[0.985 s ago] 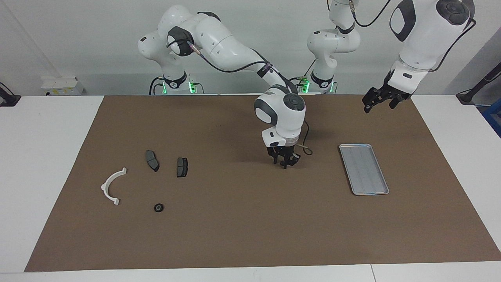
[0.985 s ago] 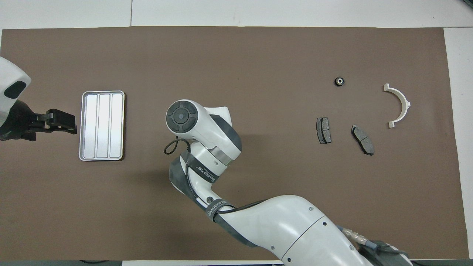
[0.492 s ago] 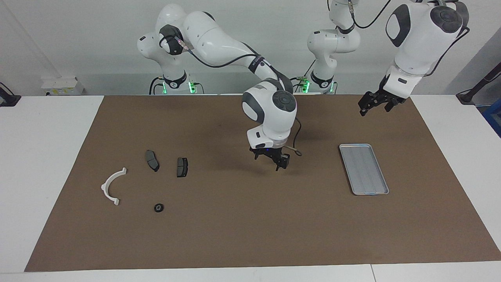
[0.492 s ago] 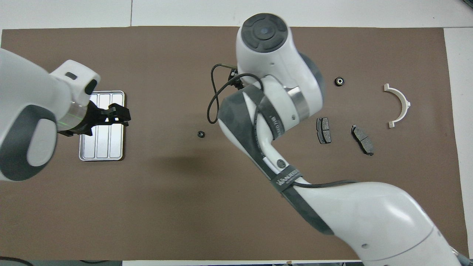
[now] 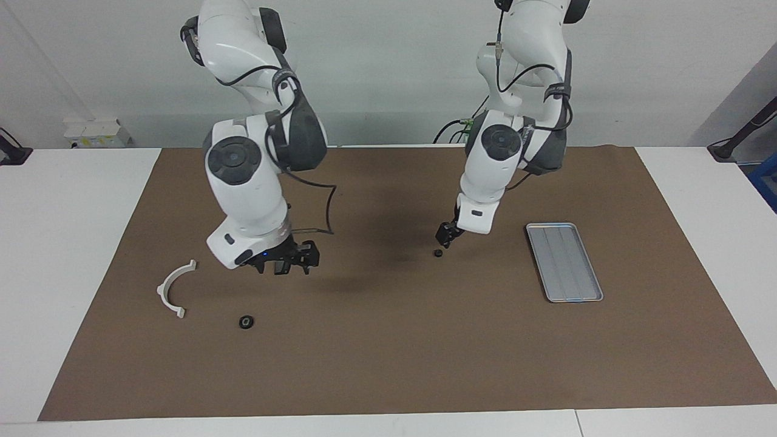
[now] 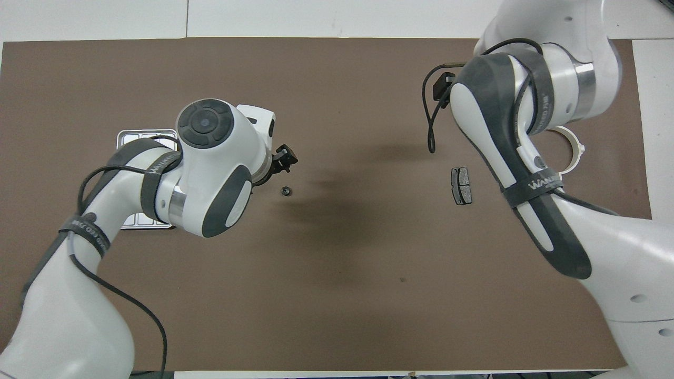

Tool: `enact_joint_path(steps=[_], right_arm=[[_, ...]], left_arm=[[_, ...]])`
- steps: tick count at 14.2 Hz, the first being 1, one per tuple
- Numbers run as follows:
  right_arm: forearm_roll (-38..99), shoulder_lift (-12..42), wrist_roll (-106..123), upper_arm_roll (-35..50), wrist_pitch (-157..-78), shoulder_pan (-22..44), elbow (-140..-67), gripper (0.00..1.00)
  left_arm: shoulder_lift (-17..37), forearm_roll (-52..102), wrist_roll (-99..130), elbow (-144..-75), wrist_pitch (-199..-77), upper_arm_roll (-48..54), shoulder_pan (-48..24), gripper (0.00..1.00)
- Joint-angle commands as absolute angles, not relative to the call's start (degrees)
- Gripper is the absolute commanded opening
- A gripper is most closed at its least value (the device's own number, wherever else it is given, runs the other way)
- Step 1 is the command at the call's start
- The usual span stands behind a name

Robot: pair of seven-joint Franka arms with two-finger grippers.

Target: Pick bearing gear from pile to tray

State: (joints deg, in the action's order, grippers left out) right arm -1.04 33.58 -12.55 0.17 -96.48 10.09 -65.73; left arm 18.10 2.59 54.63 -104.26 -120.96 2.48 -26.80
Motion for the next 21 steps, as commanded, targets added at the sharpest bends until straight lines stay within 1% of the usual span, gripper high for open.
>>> enact_joint_path(steps=[1,2,3,4,5,8,10,12,16,18,20,21], right_arm=[[-0.61,32.26,-10.46,0.88,-99.66,7.65,-70.65,1.0],[-1.05,32.34,-10.46,0.79,-101.5,6.69,-72.49,1.0],[-1.32,32.6,-10.2,0.79,-104.56,5.55,-74.6,1.0],[-1.58,33.13,-10.02,0.7,-107.11,5.36,-76.27,1.0],[-2.89,33.66,-10.11,0.7,-109.05,5.27,-77.16,1.0],[-4.92,36.38,-10.02,0.7,-113.8,3.87,-78.04,1.0],[-4.92,36.65,-10.28,0.7,-116.62,3.95,-79.62,1.0],[-4.92,37.96,-10.46,0.7,-119.52,3.78,-80.07,1.0],[-4.75,39.64,-10.46,0.7,-123.92,3.78,-81.21,1.0],[-4.75,39.64,-10.46,0.7,-124.28,3.69,-81.3,1.0],[-4.66,40.07,-10.37,0.79,-125.24,3.43,-81.39,1.0],[-4.66,40.69,-10.2,0.79,-126.38,2.64,-81.56,1.0]], left_arm=[[19.16,3.08,56.69,-106.61,-125.58,1.49,-27.86,0.97],[19.33,3.08,56.69,-106.87,-125.86,1.49,-27.95,0.92],[19.6,2.99,56.69,-107.22,-125.95,1.49,-28.04,0.91],[19.77,2.99,56.69,-107.4,-125.95,1.49,-28.04,0.88],[20.12,2.99,56.69,-107.49,-126.64,1.49,-28.39,0.84],[21.8,2.99,56.78,-107.4,-129.19,1.49,-28.48,0.78],[21.8,2.99,56.78,-108.19,-129.46,1.49,-28.56,0.73],[21.45,2.99,56.86,-110.55,-131.91,1.49,-28.91,0.7],[21.45,3.08,57.3,-110.74,-132.01,1.49,-29.27,0.68],[21.36,3.08,57.3,-110.92,-132.36,1.49,-29.71,0.64],[21.36,3.08,57.3,-110.92,-132.45,1.49,-29.62,0.57],[21.36,3.08,57.3,-110.92,-132.54,1.49,-29.62,0.49]])
